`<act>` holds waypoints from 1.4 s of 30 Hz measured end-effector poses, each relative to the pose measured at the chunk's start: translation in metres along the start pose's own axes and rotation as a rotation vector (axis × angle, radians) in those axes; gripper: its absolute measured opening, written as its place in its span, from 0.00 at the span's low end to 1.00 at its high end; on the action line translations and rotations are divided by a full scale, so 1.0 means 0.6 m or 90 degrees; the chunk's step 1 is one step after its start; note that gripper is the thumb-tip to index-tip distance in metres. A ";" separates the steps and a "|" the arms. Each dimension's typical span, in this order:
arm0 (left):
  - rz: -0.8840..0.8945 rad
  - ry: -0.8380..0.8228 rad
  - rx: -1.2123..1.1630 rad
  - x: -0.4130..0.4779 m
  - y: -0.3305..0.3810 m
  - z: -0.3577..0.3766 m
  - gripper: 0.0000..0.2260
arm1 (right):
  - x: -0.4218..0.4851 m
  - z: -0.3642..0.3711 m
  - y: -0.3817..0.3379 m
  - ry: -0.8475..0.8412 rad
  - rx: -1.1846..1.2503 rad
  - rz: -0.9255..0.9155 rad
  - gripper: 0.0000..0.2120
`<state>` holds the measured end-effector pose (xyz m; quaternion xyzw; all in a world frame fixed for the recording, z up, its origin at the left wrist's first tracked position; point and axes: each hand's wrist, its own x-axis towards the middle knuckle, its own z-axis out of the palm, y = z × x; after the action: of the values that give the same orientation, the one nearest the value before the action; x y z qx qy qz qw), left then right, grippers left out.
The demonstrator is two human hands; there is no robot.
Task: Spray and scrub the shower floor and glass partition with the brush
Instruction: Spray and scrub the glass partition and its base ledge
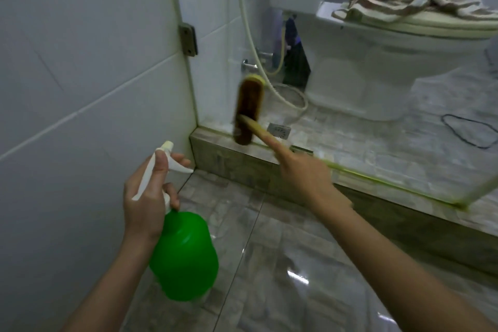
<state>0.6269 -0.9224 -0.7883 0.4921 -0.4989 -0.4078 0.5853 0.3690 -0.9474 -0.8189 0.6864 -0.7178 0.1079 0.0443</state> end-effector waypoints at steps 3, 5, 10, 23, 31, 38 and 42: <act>-0.002 0.012 -0.011 0.005 0.000 -0.011 0.13 | -0.072 0.009 0.044 -0.040 -0.046 0.092 0.37; -0.006 0.016 -0.015 0.007 0.002 -0.014 0.13 | -0.034 0.010 0.004 -0.057 -0.026 0.078 0.37; 0.002 0.009 -0.004 -0.001 0.005 -0.008 0.14 | 0.112 0.028 -0.141 -0.066 0.026 -0.076 0.33; 0.006 0.019 -0.030 -0.007 0.032 -0.014 0.13 | -0.026 0.030 -0.001 0.074 0.112 0.005 0.39; 0.009 0.008 -0.032 -0.015 0.037 -0.002 0.14 | 0.127 -0.075 -0.064 0.213 0.091 -0.098 0.26; 0.020 -0.016 -0.020 -0.023 0.040 0.026 0.15 | -0.074 0.004 0.093 0.217 0.157 -0.006 0.29; 0.004 -0.046 -0.006 -0.032 0.025 0.053 0.15 | 0.072 -0.100 0.013 0.365 0.178 -0.058 0.23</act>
<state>0.5920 -0.9062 -0.7768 0.4727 -0.5196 -0.4259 0.5702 0.3537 -0.9763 -0.7523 0.6585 -0.6231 0.3924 0.1553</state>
